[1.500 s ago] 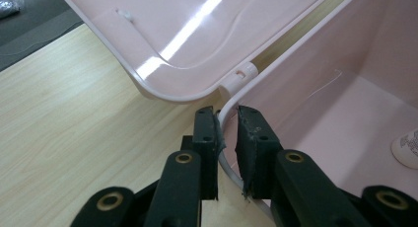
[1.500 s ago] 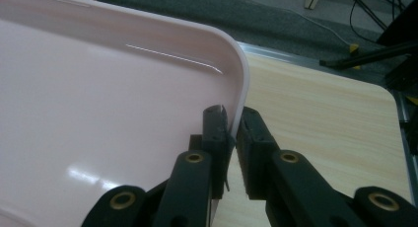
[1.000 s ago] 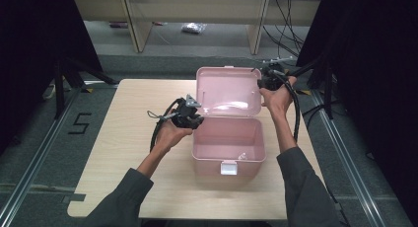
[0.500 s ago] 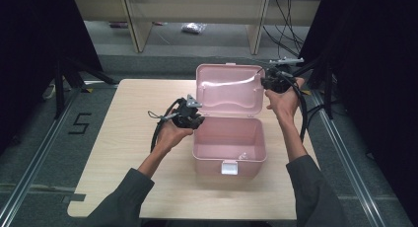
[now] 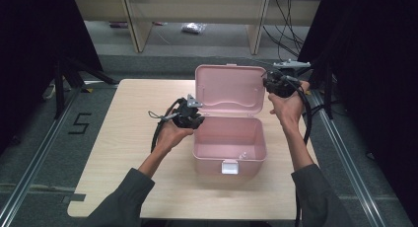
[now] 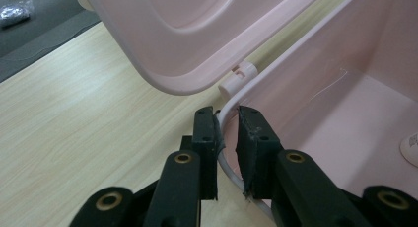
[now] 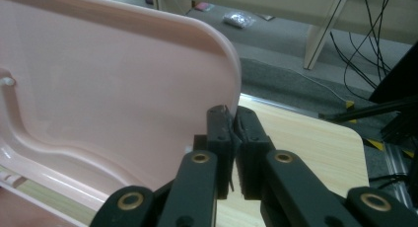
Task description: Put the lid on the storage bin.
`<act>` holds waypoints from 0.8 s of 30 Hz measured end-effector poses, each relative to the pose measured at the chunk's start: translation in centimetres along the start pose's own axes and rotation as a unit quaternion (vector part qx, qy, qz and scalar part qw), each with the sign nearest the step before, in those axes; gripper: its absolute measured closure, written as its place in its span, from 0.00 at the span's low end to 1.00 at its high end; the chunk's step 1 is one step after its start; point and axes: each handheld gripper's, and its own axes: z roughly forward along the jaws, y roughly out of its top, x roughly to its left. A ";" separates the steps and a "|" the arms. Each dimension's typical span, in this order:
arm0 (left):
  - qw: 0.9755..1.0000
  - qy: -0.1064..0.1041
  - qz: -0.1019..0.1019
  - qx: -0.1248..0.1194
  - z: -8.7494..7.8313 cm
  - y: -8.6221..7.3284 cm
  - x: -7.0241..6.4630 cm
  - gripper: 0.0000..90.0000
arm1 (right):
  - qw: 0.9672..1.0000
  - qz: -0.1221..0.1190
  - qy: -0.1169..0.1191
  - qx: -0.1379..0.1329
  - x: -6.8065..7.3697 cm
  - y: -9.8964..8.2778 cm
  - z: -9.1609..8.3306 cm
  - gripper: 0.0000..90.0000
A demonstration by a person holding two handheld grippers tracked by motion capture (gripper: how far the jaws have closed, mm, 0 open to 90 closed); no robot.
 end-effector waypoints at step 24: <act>1.000 0.005 0.006 -0.003 0.1 0.0 -0.2 0.86 | 0.999 -0.029 0.012 -0.036 0.5 -1.6 -3.5 0.97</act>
